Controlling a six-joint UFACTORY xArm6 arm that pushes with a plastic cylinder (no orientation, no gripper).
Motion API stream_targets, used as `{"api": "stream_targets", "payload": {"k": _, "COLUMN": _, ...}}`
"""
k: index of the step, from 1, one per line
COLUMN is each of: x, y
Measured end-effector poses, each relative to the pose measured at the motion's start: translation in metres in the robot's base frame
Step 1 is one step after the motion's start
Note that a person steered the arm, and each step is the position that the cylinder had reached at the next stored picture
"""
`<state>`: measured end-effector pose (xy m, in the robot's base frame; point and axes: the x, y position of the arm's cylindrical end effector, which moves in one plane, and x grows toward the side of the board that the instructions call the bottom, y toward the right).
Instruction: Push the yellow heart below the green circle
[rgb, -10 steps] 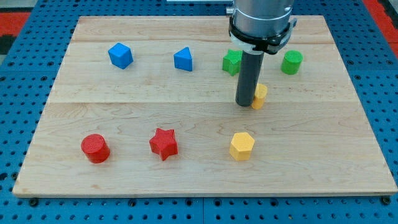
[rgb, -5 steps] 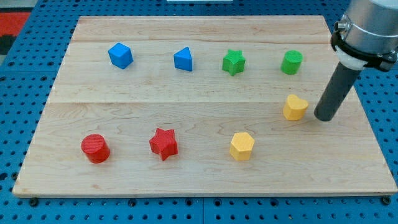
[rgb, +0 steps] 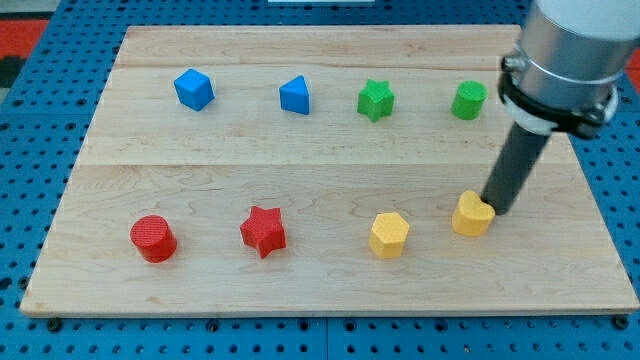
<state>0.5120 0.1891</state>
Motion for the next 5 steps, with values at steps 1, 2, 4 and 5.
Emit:
{"api": "stream_targets", "payload": {"k": 1, "x": -0.025, "y": 0.028}}
{"api": "stream_targets", "payload": {"k": 2, "x": -0.036, "y": -0.025}}
{"api": "stream_targets", "payload": {"k": 4, "x": 0.002, "y": 0.021}}
{"api": "stream_targets", "payload": {"k": 5, "x": 0.003, "y": 0.003}}
